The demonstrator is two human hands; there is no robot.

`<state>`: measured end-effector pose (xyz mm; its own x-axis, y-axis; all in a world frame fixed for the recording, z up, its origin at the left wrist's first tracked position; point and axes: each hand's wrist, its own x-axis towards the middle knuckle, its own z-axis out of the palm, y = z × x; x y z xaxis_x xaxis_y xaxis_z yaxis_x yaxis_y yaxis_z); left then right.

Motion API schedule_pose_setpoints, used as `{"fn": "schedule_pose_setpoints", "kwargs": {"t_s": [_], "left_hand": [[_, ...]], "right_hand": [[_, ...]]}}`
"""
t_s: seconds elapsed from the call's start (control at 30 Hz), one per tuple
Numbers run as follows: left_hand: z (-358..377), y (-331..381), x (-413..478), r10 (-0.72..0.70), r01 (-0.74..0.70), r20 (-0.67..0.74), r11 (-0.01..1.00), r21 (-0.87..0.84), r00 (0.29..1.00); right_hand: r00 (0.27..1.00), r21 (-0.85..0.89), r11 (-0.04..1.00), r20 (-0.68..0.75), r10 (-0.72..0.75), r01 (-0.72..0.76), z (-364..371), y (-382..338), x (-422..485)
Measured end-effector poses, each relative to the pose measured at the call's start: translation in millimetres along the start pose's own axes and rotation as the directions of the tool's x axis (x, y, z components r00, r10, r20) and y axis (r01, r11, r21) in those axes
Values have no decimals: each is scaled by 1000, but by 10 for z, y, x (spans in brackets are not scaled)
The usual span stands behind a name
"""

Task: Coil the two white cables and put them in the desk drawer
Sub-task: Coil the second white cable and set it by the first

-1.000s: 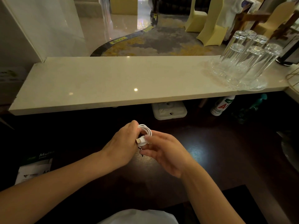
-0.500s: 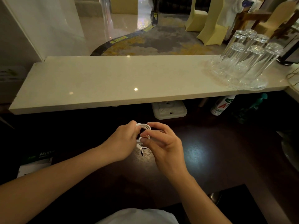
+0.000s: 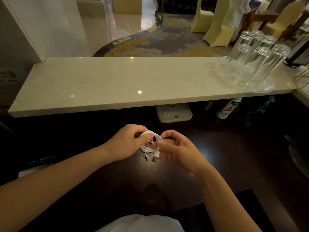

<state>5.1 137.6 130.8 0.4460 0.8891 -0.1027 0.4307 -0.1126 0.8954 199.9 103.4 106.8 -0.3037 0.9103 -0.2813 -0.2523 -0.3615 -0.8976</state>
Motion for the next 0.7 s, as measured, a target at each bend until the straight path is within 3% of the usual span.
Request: {"fn": "schedule_pose_setpoints", "kwargs": {"t_s": [0.07,0.13,0.2,0.27,0.3,0.33,0.4,0.43,0.5,0.57,0.6,0.67,0.7], "left_hand": [[-12,32,-8,-96,116,110,975,-189,989],[-84,21,-1,-208,292,303,919,-265,930],[-177,-29,1,-272,469,563,850,-239,780],[-217,-92,-23,-182,551,751,788,-275,635],[-209,-133,-38,-108,592,789,724,-354,604],[-172,-180,-53,-51,643,790,614,-458,611],[-10,-238,-60,-70,677,695,314,-665,715],[100,-254,-67,-139,623,607,192,-759,782],[335,-283,-97,-287,462,427,67,-884,858],[454,-313,-111,-343,396,349,76,-915,872],[453,-324,-113,-336,427,363,141,-893,869],[329,-353,-128,-324,557,458,387,-734,828],[255,-380,-132,-337,628,536,519,-580,774]], "right_hand": [[999,-75,997,19,26,-25,23,-6,43],[987,-92,992,131,93,-82,9,-6,50],[951,-136,979,250,182,-152,-37,-10,44],[899,-134,973,375,225,-187,-85,25,43],[877,-91,976,428,219,-200,-96,64,51],[870,4,978,457,184,-209,-78,102,55],[911,289,933,402,86,-216,1,257,72],[939,424,880,338,63,-212,62,364,81],[972,590,789,230,39,-171,189,575,106],[985,606,783,166,52,-143,210,706,117],[983,584,795,163,79,-160,163,710,112],[956,464,843,229,182,-272,-2,687,88],[926,342,874,278,256,-345,-103,673,62]]}}
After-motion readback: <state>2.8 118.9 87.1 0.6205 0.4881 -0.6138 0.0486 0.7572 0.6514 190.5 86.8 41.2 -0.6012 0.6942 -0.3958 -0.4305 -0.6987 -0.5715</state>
